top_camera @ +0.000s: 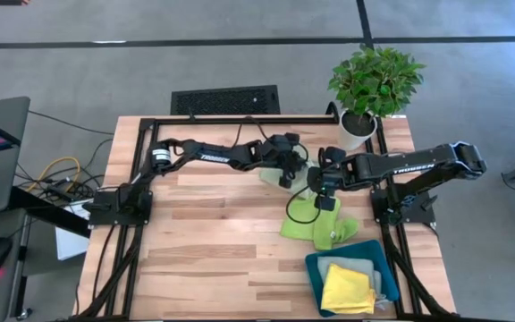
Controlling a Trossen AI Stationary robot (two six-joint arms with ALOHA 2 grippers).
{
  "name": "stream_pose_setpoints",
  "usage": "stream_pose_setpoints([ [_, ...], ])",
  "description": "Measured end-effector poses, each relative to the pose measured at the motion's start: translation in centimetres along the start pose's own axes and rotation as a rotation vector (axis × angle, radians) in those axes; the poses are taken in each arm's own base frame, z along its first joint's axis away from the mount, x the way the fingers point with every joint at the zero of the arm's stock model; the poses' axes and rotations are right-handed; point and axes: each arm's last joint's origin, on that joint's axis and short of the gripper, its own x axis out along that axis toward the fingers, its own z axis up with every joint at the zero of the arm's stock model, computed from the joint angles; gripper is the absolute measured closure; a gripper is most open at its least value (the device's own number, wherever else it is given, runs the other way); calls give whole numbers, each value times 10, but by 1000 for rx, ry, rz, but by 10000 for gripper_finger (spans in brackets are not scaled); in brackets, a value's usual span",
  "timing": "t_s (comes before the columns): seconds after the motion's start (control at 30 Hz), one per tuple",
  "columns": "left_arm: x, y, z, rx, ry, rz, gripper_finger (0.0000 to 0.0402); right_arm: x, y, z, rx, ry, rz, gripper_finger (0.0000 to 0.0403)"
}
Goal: Fold microfiber towels
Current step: Fold the blue towel
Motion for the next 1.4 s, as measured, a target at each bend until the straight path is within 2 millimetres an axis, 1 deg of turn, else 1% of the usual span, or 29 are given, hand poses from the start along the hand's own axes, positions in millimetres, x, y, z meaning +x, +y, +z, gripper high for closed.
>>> stream_pose_setpoints([
  [0.03,4,-2,-2,10,5,-3,401,0,0,0,0,0,0,226],
  [0.1,4,-5,-7,11,44,-22,401,0,0,1,-2,-5,0,226],
  [0.23,3,1,0,-12,0,9,402,0,0,1,-4,-6,0,226],
  [0.33,2,2,2,-46,-1,20,399,0,0,1,-5,-4,0,226],
  [0.43,2,2,2,-42,-2,21,388,0,0,0,-5,-2,0,226],
  [0.6,2,2,2,-62,-2,23,347,0,0,0,-5,-3,0,226],
  [0.83,2,2,2,-96,7,40,267,0,0,1,-4,-4,0,226],
  [1.0,2,2,3,-107,16,62,241,0,0,0,13,0,-1,226],
  [1.1,-1,3,10,-104,0,66,237,0,0,0,18,5,-1,226],
  [1.2,-9,6,19,-101,1,59,238,0,0,0,18,5,-3,226],
  [1.33,-24,12,24,-91,84,53,239,0,0,0,0,4,-4,226],
  [1.4,-32,18,25,-122,128,71,239,1,-2,2,9,-12,-2,226],
])
